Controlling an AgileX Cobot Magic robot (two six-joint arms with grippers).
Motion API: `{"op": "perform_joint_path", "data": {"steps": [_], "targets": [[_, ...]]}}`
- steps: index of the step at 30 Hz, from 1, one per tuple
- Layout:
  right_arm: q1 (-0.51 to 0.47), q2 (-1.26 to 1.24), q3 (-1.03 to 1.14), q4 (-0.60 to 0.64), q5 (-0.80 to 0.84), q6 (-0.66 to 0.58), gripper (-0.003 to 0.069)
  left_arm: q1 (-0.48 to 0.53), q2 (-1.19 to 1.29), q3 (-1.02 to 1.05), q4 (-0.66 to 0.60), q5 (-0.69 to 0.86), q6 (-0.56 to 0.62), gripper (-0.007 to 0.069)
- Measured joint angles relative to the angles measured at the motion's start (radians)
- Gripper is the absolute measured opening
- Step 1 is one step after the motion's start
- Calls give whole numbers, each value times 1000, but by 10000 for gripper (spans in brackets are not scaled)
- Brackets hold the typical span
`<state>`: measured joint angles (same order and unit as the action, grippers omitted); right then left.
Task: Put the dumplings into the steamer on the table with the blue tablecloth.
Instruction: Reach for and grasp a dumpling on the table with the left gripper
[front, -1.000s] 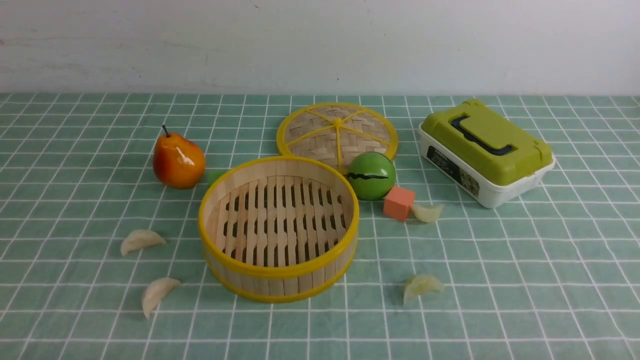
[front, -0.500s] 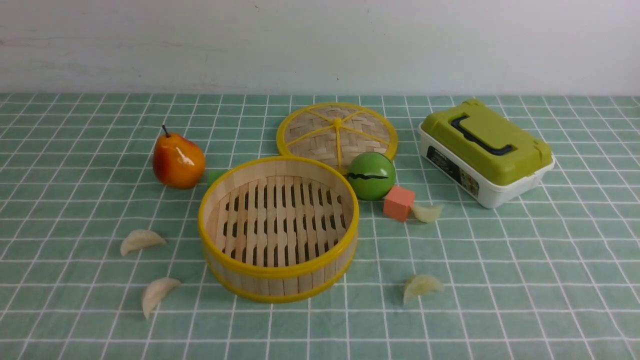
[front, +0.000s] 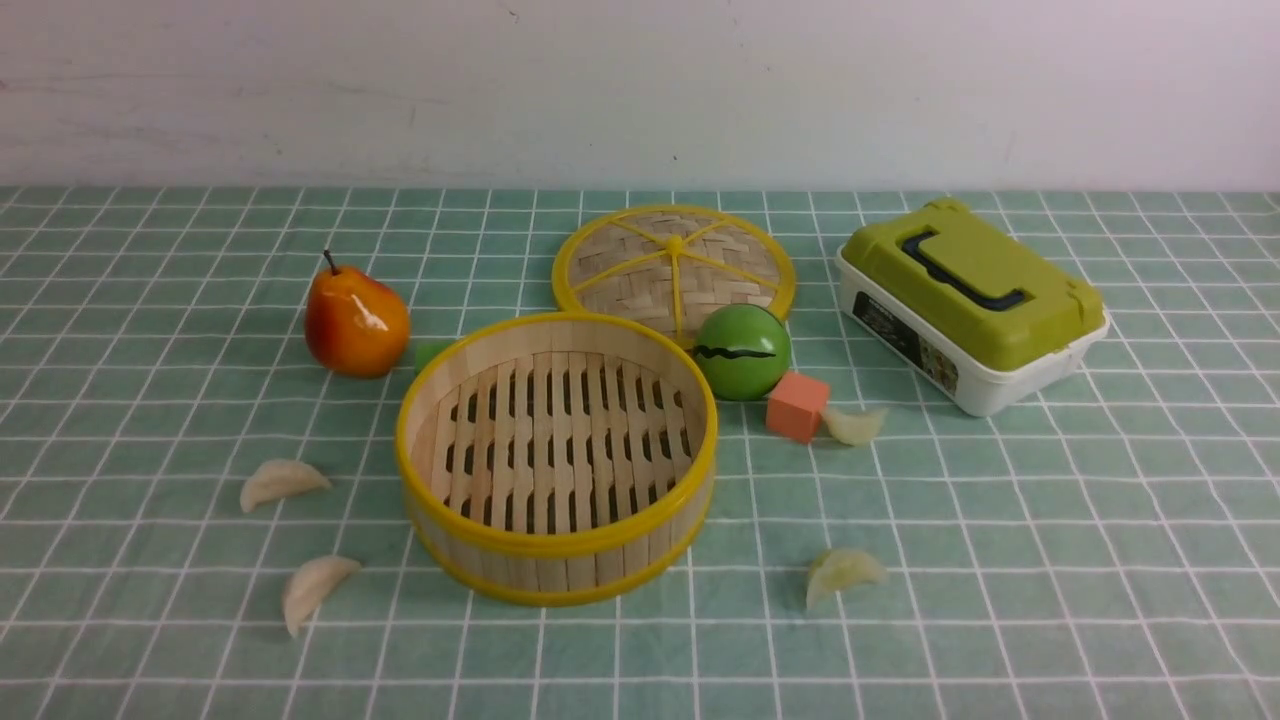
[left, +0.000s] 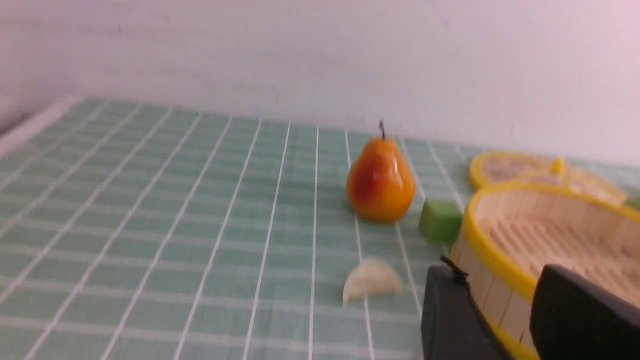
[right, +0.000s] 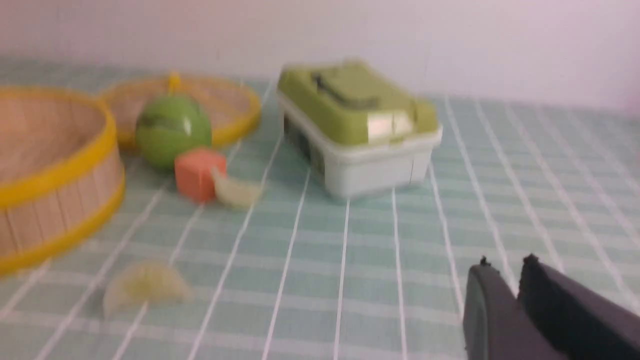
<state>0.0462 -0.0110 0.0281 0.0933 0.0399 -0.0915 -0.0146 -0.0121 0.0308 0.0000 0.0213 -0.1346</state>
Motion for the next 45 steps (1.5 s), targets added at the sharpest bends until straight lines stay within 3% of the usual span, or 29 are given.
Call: {"op": "perform_joint_path", "data": {"steps": [8,11,16,20,22,26,29,32,33,36,38,41,45], "targets": [[0,0,0,-1,-442,9,112,0,0,0,0,-381,24,237],[0,0,0,9,-619,109,115,0,0,0,0,-530,-76,237],[0,0,-2,66,-706,239,113,0,0,-17,-51,-615,-267,235],[0,0,-74,81,-631,280,64,0,4,-184,-72,-453,-295,176],[0,0,-158,81,-539,268,8,0,51,-327,-72,-328,-241,106],[0,46,-298,73,-369,194,-12,0,205,-513,-73,-188,-163,-11],[0,114,-373,56,-250,92,-10,0,345,-602,-92,-85,-162,-14],[0,254,-422,51,-50,-75,-8,0,588,-736,-128,248,-185,-14],[0,262,-423,51,-40,-81,-8,0,601,-742,-129,269,-185,-14],[0,410,-440,54,202,-133,-5,0,814,-844,-178,584,-134,-14],[0,480,-451,76,344,-139,-5,0,907,-884,-214,695,-87,-14],[0,591,-467,155,508,-143,-5,0,1064,-932,-275,796,18,-14],[0,675,-471,279,563,-188,-4,-4,1224,-985,-311,822,122,-8]]}}
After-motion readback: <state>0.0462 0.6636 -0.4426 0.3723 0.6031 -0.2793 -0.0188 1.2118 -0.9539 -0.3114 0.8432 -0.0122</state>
